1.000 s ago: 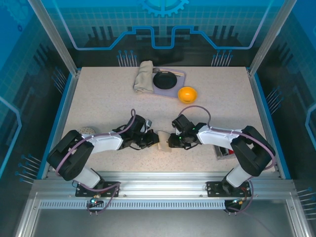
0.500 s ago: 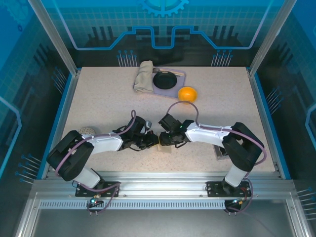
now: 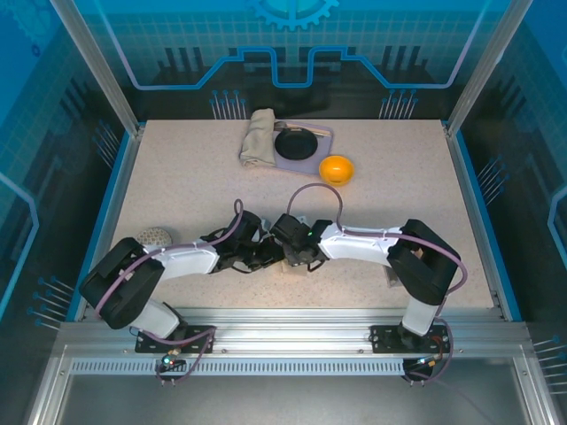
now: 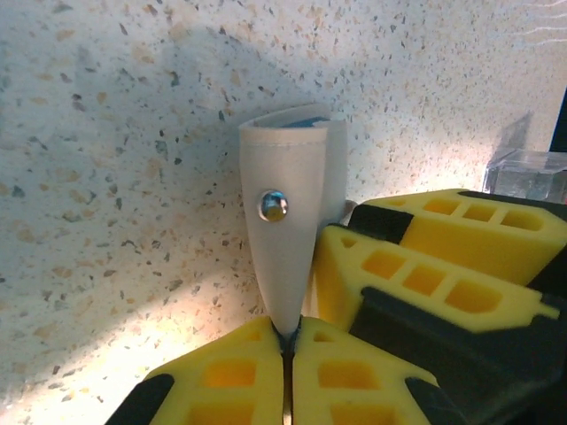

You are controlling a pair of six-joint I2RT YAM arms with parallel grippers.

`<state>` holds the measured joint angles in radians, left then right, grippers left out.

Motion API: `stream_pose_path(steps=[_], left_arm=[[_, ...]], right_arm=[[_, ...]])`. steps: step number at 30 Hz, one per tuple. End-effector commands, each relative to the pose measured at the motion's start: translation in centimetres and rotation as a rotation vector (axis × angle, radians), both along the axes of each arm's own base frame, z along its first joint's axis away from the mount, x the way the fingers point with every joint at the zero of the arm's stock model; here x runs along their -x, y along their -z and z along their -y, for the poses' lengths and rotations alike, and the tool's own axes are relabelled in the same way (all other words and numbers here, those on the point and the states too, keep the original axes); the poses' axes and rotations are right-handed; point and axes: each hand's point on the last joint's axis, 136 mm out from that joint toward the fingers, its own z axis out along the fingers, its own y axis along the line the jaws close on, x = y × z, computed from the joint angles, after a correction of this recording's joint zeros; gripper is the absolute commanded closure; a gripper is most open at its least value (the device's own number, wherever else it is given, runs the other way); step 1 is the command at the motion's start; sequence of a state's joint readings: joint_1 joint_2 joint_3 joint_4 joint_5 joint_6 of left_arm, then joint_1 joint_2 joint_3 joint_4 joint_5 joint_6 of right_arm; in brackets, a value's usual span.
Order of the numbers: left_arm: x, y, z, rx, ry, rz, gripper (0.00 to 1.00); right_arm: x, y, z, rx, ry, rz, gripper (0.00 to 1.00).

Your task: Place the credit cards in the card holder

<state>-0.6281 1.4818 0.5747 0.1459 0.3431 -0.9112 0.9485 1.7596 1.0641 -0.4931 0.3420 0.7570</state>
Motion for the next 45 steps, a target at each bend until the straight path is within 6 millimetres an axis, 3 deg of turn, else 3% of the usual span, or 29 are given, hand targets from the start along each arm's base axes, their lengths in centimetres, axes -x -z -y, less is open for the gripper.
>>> stream_pose_path(steps=[1, 6, 12, 16, 24, 27, 31, 34, 37, 39, 42, 45], left_arm=[[0.0, -0.5, -1.0, -0.018, -0.026, 0.03, 0.94], [0.2, -0.1, -1.2, -0.018, -0.033, 0.024, 0.95], [0.4, -0.1, -0.7, -0.008, -0.002, 0.017, 0.93], [0.5, 0.1, -0.5, -0.005, 0.007, 0.01, 0.92], [0.8, 1.2, -0.2, -0.04, 0.029, -0.016, 0.87], [1.0, 1.8, 0.1, -0.057, 0.045, -0.032, 0.83], [1.2, 1.9, 0.5, -0.078, 0.055, -0.028, 0.75], [1.5, 1.5, 0.9, -0.104, 0.082, -0.051, 0.65], [1.3, 0.2, 0.5, -0.192, 0.099, -0.036, 0.5], [0.9, -0.4, -0.2, -0.233, 0.069, -0.016, 0.39], [0.6, -1.1, -1.3, -0.281, 0.032, -0.002, 0.33], [0.1, -2.2, -1.8, -0.301, 0.014, 0.033, 0.3]], right_arm=[[2.2, 1.8, 8.0, 0.298, 0.053, -0.059, 0.79], [2.3, 1.6, 9.7, 0.265, 0.092, -0.069, 0.82], [1.6, 0.4, 8.2, 0.121, 0.083, -0.068, 0.73], [1.1, 0.9, 7.1, 0.042, 0.076, -0.096, 0.71], [1.1, 2.5, 9.2, 0.191, 0.11, -0.139, 0.72], [1.2, 2.5, 9.1, 0.185, 0.105, -0.142, 0.72], [0.8, 0.6, 9.0, 0.111, 0.12, -0.097, 0.7], [0.0, -2.4, 9.7, 0.026, 0.157, -0.029, 0.66], [-1.1, -6.1, 11.7, -0.07, 0.228, 0.051, 0.61], [-1.1, -7.7, 15.1, -0.102, 0.323, 0.1, 0.53], [-1.2, -10.1, 21.1, -0.147, 0.517, 0.188, 0.38], [0.0, -11.4, 26.8, -0.167, 0.718, 0.261, 0.18]])
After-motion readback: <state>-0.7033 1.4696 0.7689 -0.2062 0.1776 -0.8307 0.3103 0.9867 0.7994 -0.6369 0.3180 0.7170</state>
